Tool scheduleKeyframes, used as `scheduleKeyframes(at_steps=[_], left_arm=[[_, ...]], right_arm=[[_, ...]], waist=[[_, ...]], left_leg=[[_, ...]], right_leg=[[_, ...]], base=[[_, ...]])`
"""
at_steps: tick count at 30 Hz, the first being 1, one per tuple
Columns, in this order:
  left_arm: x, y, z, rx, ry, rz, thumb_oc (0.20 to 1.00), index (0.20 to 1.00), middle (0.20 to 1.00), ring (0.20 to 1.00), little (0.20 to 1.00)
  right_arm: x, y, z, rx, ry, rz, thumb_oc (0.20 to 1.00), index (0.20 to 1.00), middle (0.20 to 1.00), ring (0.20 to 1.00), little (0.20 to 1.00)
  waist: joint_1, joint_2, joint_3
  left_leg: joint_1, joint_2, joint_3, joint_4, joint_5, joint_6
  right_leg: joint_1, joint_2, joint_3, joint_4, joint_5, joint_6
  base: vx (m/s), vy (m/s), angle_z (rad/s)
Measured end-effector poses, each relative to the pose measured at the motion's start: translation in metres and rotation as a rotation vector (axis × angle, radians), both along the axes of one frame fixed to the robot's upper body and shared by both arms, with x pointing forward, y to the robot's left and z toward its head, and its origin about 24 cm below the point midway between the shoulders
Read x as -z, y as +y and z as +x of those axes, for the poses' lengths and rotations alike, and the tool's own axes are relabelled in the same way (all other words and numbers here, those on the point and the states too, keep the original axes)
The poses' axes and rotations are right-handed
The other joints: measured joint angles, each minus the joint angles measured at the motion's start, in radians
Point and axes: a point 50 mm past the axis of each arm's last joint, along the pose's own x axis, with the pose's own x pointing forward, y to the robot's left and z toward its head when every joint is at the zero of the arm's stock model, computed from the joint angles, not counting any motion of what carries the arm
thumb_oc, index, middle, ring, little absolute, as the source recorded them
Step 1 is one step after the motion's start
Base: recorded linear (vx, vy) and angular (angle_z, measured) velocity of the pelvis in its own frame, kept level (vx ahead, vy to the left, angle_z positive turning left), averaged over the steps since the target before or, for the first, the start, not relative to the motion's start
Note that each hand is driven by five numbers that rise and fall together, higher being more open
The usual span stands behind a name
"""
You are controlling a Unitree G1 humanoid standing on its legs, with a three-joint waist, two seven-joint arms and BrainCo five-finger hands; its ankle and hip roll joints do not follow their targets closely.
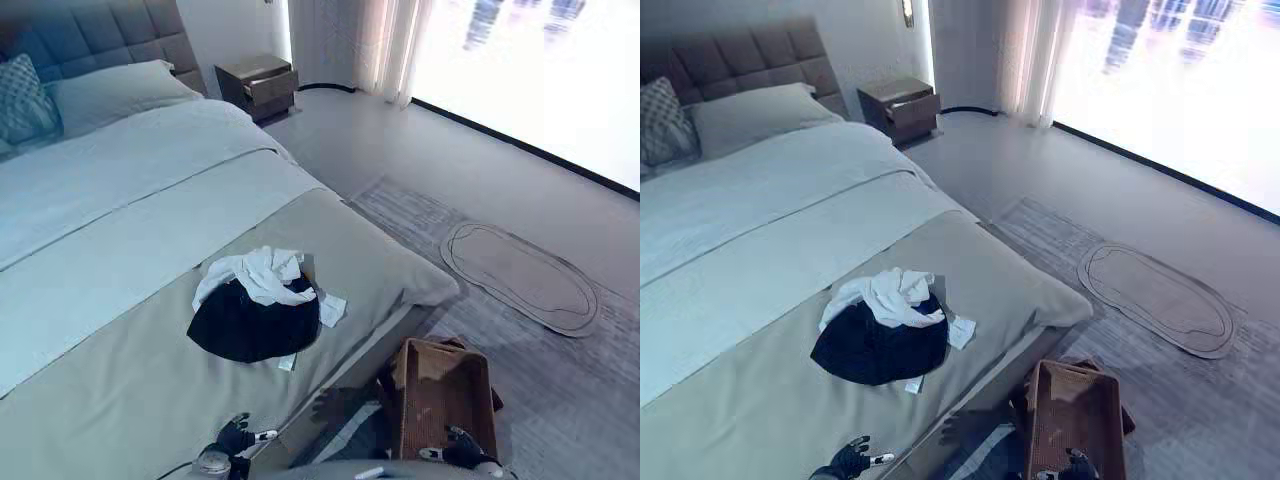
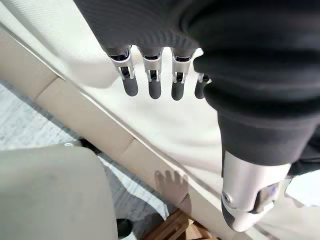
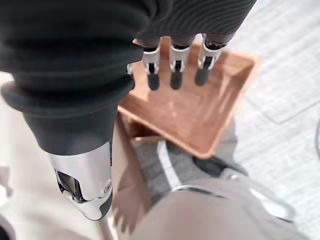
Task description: Pick up clothes into the bucket
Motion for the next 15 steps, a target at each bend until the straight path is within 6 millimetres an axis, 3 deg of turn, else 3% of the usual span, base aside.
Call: scheduleKeyframes(at_steps=[5, 15], left_arm=[[0.0012, -0.0037, -0.0047, 0.007, 0.004, -0.009, 1.000, 1.000, 1.000, 1.000, 1.000], [0.0021, -0.0035, -0.0079, 0.008, 0.013, -0.007, 1.000, 1.000, 1.000, 1.000, 1.000]], right_arm=[[-0.0008, 0.0001, 0.0038, -0.004, -0.008, 0.002, 1.000, 1.000, 1.000, 1.000, 1.000], [0.0010, -0.0005, -0.0047, 0.001, 0.014, 0.001, 1.000, 1.000, 1.000, 1.000, 1.000]], waist=[[0.001, 0.019, -0.013], [0.000, 0.020, -0.021]], left_leg=[[0.008, 0.009, 0.001, 0.000, 0.000, 0.000], [0.016, 0.025, 0.024, -0.001, -0.010, -0.007]], right_leg=[[0.008, 0.009, 0.001, 0.000, 0.000, 0.000], [0.003, 0.023, 0.021, 0.000, -0.004, 0.000]], base=[[0.05, 0.117, -0.10], [0.01, 0.014, -0.07]])
